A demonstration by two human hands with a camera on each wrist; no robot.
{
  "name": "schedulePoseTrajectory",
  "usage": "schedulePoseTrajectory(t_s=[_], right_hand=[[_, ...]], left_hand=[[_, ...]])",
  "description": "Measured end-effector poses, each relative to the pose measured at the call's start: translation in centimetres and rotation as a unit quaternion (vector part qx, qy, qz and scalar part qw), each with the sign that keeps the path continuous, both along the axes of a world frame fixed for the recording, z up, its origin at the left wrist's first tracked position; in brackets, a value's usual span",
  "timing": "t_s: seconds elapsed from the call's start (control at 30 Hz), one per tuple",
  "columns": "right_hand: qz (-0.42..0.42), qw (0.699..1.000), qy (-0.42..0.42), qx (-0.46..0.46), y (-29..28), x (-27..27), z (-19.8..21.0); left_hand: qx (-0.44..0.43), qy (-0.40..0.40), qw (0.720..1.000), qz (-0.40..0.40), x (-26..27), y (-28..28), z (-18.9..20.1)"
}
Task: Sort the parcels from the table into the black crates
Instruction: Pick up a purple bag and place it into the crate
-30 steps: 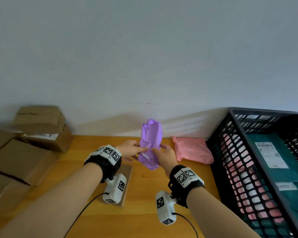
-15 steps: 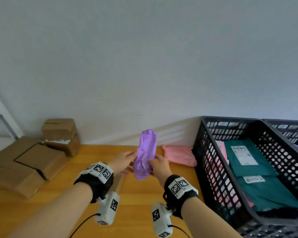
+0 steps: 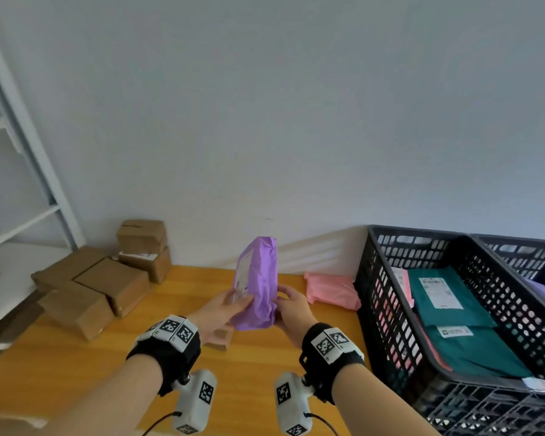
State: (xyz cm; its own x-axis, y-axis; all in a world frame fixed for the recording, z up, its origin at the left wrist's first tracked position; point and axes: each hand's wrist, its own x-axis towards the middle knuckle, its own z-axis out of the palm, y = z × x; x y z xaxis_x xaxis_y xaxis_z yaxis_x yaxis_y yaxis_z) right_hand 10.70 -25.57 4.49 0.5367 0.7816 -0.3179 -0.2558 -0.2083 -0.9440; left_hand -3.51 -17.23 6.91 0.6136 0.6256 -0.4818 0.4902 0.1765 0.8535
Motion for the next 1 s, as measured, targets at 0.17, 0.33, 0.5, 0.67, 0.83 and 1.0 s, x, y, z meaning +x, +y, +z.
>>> schedulePoseTrajectory(t_s=[0.17, 0.33, 0.5, 0.67, 0.83, 1.0], right_hand=[[0.015, 0.999, 0.032, 0.039, -0.4, -1.9, 1.5], [0.023, 0.999, 0.024, 0.022, -0.2, -4.8, 2.7], [0.1, 0.994, -0.045, 0.017, 0.4, -8.4, 3.5], [0.098, 0.986, -0.134, -0.027, 0.8, -11.5, 3.1], [0.081, 0.98, -0.168, -0.062, 0.6, -13.5, 2.9], [0.059, 0.972, -0.202, -0.106, -0.6, -14.8, 2.0]], left_hand=[[0.004, -0.028, 0.999, 0.019, -2.6, 1.2, 0.8], [0.02, -0.075, 0.997, 0.015, -4.7, 1.1, 1.7], [0.069, -0.084, 0.994, 0.026, -7.1, 1.5, 2.7], [0.092, -0.046, 0.994, 0.032, -10.7, 2.8, 3.2], [0.185, -0.041, 0.981, 0.033, -13.9, 3.8, 3.9], [0.249, -0.046, 0.967, -0.018, -15.1, 4.5, 3.3]])
